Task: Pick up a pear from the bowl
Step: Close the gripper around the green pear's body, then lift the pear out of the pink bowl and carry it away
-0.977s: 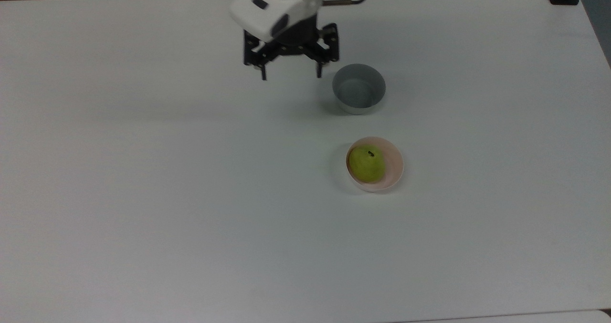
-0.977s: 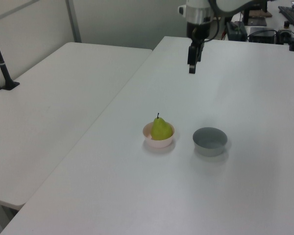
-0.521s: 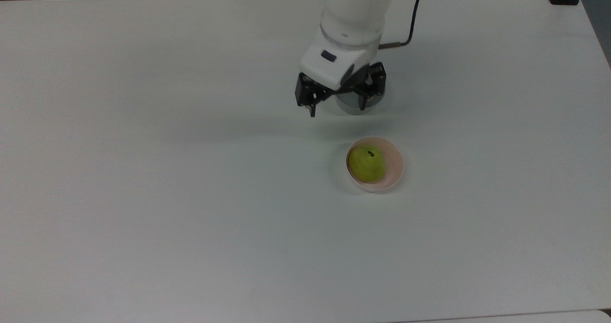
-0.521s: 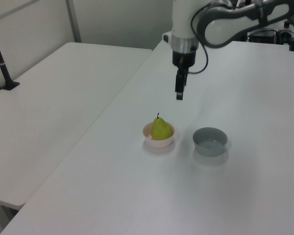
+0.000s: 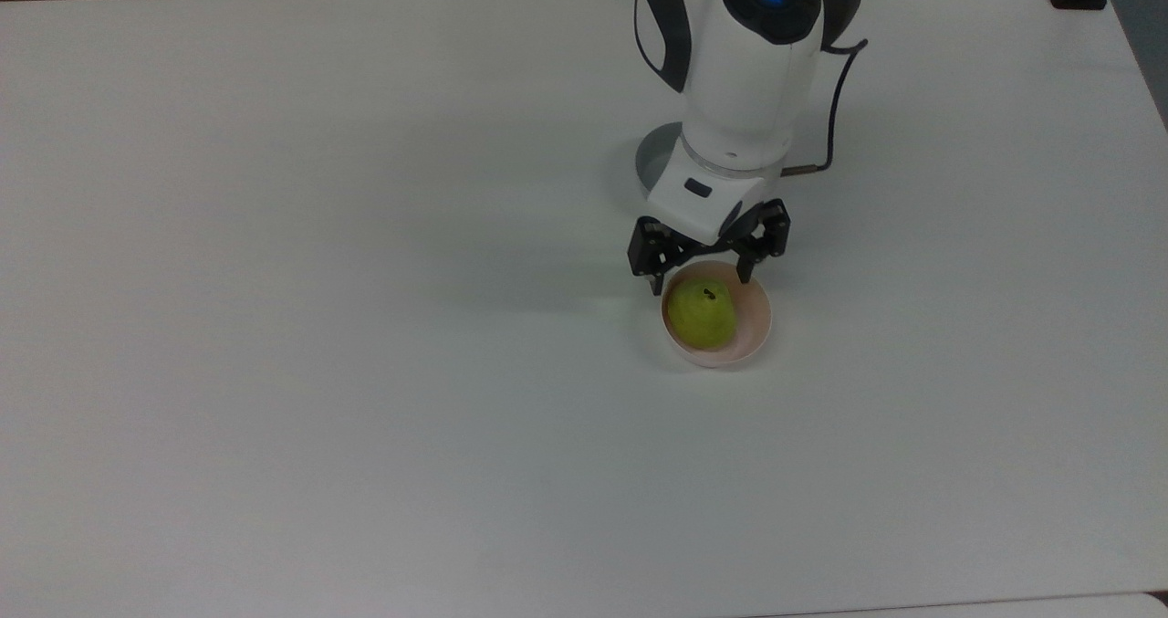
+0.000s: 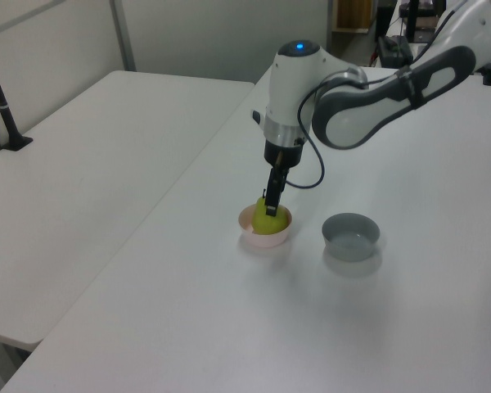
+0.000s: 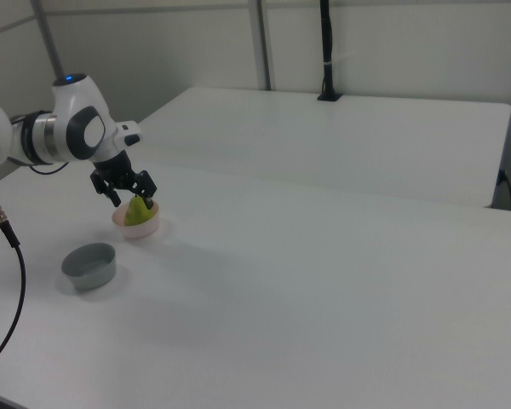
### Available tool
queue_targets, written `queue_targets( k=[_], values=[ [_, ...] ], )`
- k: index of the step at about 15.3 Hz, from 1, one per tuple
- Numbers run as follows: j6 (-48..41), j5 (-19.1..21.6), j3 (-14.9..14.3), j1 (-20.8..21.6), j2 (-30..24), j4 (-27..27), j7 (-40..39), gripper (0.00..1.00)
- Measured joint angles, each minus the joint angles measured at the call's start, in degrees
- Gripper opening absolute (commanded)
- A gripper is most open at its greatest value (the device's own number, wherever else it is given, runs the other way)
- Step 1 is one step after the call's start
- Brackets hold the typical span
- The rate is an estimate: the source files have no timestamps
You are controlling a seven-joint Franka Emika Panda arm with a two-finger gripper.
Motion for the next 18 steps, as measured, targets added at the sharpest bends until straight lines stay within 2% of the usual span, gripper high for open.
queue_targets(
  k=[4,5,6,9,10,11,18],
  values=[
    [3.95,0.0,-0.05,1.29,2.84,0.47,2.19,1.0],
    [4.02,0.0,-0.06,1.39,3.28,0.62,2.2,0.97],
    [4.04,0.0,-0.06,1.45,3.59,0.76,2.2,0.75],
    [4.04,-0.04,-0.19,1.47,3.7,1.06,2.2,0.27],
    [4.04,-0.06,-0.3,1.47,3.7,1.15,2.2,0.15],
    [4.04,-0.06,-0.45,1.48,3.7,1.2,2.2,0.09],
    [4.04,-0.06,-1.64,1.62,3.2,2.4,2.2,0.07]
  ],
)
